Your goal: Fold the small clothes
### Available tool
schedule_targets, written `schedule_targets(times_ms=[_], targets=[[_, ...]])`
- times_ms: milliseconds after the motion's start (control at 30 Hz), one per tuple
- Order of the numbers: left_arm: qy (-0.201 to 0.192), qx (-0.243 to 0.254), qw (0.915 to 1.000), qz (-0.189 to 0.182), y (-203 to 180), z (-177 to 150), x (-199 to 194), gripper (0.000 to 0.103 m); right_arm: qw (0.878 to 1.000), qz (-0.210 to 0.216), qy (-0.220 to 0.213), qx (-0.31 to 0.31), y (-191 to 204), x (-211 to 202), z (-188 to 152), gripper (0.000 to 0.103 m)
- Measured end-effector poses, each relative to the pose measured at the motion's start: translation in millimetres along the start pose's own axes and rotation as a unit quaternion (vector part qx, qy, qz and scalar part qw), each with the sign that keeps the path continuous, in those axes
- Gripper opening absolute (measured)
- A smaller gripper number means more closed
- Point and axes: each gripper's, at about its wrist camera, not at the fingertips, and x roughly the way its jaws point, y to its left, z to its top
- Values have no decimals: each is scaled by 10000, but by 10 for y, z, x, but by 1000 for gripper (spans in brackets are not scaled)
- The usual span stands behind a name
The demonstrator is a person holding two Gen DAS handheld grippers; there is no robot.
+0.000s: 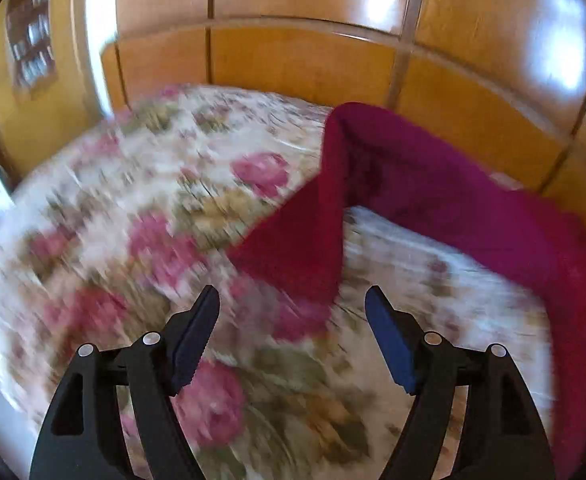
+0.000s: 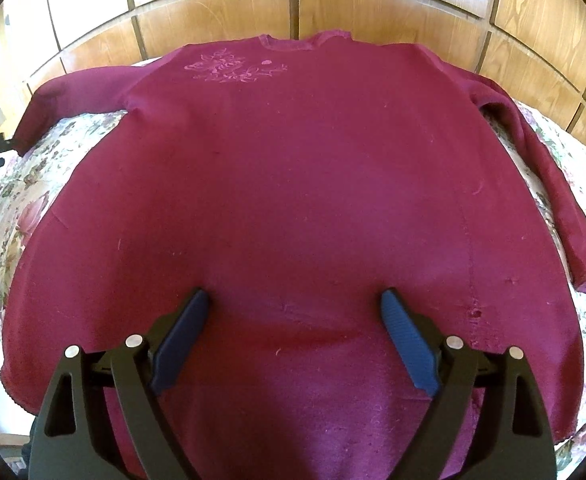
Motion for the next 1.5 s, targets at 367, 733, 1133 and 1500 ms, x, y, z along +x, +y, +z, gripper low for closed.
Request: schedule_targets(times_ms=[367, 733, 1133, 1500], targets=[[-15, -262, 9965, -792, 285, 351, -348, 4, 9999, -71, -85, 15, 2, -3, -24, 90], [321, -1281, 9815, -1388, 856, 876, -822, 4, 9997, -85, -247, -11, 5, -22, -62, 91], [1294, -1016, 9840, 680, 859, 303, 427, 4, 9996, -106, -244, -33, -5, -24, -63, 92], [468, -922, 9914, 808, 540, 183, -102, 33, 9996, -128, -260, -37, -7, -21, -66, 92]])
